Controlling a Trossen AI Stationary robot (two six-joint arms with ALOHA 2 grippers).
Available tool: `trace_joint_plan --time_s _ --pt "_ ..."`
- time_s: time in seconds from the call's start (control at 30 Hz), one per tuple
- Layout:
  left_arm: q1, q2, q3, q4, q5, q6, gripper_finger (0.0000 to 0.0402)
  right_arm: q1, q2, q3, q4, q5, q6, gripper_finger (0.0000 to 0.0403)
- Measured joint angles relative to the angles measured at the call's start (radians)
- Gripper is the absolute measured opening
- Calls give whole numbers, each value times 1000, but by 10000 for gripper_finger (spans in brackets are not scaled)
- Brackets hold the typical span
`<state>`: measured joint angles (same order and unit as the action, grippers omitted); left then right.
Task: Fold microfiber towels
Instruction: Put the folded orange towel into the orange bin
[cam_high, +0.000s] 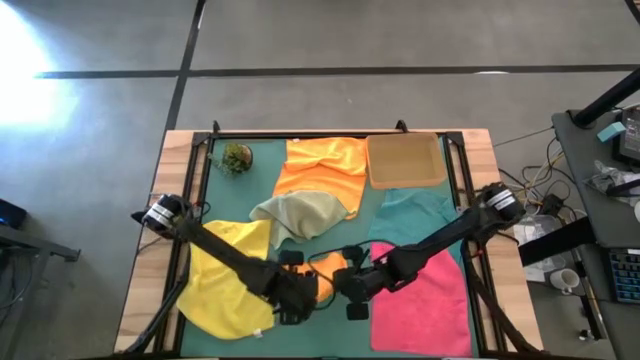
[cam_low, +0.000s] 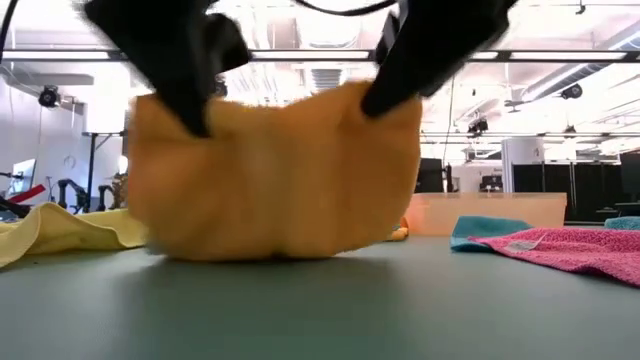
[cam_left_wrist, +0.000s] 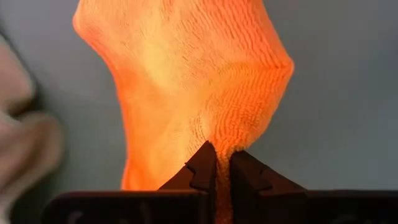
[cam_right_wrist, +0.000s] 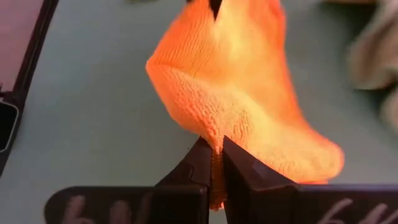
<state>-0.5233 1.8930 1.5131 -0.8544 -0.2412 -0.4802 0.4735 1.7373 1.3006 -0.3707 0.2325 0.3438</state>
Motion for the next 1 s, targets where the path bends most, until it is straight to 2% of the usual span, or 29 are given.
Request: trace_joint_plan --time_s 0.27,0.43,0.6,0.87,1.0 --pt "117 -66 14 -2 -68 190 11 -3 -158 0 -189 168 47 9" --pt "194 -104 49 15 -160 315 11 -8 -221 0 -313 296 116 9" --pt "273 -106 73 53 -163 442 11 -24 -264 0 -372 408 179 9" --pt "380 -106 129 144 -165 594 11 -98 -332 0 -495 503 219 9" --pt "438 -108 138 249 -169 690 11 -156 -361 0 -584 525 219 9"
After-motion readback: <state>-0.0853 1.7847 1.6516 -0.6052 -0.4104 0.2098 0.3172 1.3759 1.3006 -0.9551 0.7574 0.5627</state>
